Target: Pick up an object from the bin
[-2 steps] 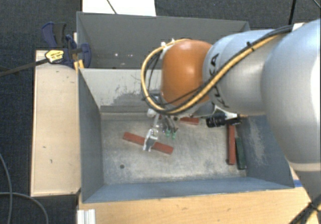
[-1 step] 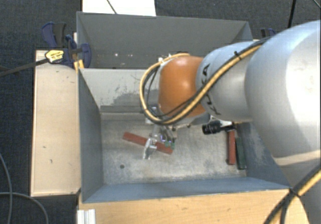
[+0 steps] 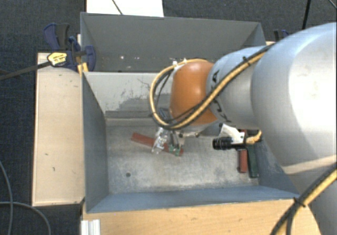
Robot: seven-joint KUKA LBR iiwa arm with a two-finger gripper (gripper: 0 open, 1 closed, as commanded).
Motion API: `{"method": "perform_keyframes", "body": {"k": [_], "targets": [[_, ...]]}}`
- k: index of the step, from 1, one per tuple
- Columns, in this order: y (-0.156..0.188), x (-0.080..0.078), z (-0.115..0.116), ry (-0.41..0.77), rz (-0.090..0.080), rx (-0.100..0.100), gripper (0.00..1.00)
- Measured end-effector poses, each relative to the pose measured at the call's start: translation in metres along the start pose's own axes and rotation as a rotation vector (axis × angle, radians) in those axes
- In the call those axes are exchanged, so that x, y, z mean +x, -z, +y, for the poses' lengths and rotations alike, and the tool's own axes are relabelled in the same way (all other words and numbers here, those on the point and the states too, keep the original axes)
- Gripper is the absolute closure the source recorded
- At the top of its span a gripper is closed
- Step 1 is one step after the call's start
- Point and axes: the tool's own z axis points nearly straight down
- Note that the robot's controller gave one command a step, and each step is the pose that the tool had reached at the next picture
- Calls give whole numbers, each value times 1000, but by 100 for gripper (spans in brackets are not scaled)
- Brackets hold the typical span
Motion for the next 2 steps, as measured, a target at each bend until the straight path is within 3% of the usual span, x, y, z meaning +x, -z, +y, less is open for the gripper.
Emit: {"method": "perform_keyframes", "body": {"k": [2], "targets": [[3,1,-1,-1,5,5,100]]}}
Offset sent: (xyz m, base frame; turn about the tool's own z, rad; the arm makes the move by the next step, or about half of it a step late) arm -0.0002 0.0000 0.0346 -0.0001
